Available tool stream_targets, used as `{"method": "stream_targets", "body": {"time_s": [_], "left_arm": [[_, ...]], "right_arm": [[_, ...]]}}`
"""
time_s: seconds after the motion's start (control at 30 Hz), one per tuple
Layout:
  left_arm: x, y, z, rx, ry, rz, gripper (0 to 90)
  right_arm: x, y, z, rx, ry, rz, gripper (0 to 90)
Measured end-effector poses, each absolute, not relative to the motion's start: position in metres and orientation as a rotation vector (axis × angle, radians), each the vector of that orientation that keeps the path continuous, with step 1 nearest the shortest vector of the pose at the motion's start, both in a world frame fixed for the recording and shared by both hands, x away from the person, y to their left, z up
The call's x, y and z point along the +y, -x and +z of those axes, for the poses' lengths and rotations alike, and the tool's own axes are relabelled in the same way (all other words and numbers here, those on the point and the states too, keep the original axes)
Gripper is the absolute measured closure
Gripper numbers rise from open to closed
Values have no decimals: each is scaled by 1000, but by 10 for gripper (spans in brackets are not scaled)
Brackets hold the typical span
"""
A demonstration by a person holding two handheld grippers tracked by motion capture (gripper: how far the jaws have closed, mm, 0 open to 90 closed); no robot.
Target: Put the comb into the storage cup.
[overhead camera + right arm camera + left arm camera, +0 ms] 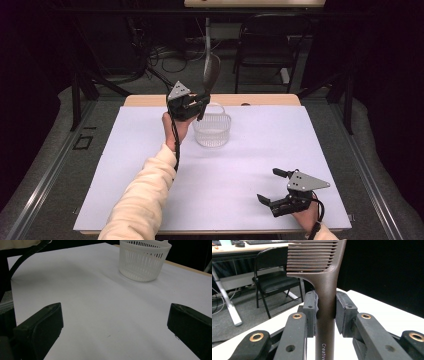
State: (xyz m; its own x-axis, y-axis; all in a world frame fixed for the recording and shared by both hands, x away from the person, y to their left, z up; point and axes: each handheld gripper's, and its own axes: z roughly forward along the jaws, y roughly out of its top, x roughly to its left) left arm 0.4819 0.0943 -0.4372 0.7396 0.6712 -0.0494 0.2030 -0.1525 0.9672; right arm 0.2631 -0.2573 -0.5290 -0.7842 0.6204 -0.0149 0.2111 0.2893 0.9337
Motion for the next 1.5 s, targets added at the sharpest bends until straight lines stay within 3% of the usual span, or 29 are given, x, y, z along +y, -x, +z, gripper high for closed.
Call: {"method": "stream_targets", "body": {"time_s": [1.5], "left_arm": [[92,-484,-460,672,-1761,421,727]], "right_arm": [[-257,-263,-529,2189,-752,1498,0]]}}
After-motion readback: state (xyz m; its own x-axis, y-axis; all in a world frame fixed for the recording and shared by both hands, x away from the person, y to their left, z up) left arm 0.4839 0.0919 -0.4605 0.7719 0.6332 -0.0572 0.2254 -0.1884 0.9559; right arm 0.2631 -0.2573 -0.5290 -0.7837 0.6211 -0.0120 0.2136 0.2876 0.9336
